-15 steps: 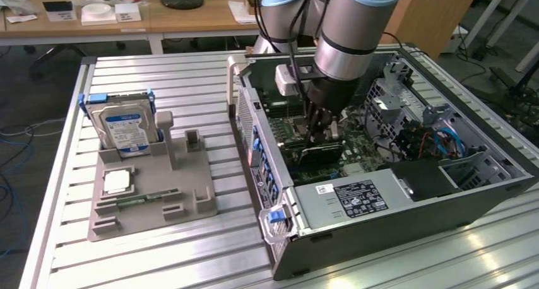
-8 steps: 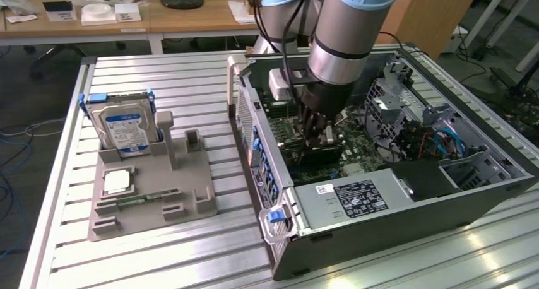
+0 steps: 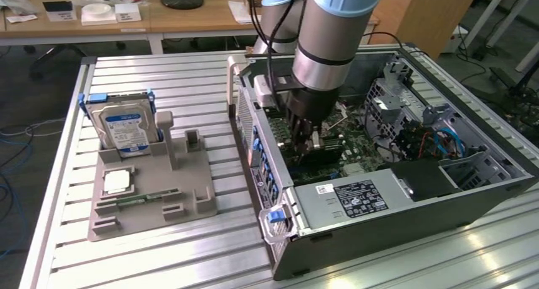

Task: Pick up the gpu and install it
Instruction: 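Press down on the gpu until it lock into place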

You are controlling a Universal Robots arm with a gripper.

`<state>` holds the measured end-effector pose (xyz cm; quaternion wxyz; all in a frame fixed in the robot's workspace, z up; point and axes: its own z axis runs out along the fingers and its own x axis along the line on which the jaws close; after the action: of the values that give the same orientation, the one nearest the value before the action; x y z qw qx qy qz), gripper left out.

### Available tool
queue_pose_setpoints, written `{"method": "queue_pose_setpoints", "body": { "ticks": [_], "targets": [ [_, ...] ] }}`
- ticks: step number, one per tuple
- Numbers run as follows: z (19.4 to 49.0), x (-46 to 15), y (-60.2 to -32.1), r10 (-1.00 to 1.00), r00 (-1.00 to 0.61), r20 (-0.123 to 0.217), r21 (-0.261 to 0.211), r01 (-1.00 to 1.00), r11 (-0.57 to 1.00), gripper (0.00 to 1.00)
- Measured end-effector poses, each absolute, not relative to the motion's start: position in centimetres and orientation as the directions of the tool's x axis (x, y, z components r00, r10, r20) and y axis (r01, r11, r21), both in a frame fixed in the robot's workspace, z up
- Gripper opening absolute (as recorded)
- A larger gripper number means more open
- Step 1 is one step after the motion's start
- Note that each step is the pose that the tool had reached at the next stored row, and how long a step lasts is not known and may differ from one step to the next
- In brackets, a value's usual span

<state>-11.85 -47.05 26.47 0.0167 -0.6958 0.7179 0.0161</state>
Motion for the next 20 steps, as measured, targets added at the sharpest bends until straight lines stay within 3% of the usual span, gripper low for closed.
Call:
{"method": "queue_pose_setpoints", "body": {
  "ticks": [5,20],
  "targets": [
    [26.43,-11.89,-46.81,-0.998,0.036,-0.046,0.000,-0.999,-0.036,0.11],
    [26.11,-12.05,-46.61,-0.999,0.036,-0.039,0.000,-0.999,-0.036,0.11]
  ]
}}
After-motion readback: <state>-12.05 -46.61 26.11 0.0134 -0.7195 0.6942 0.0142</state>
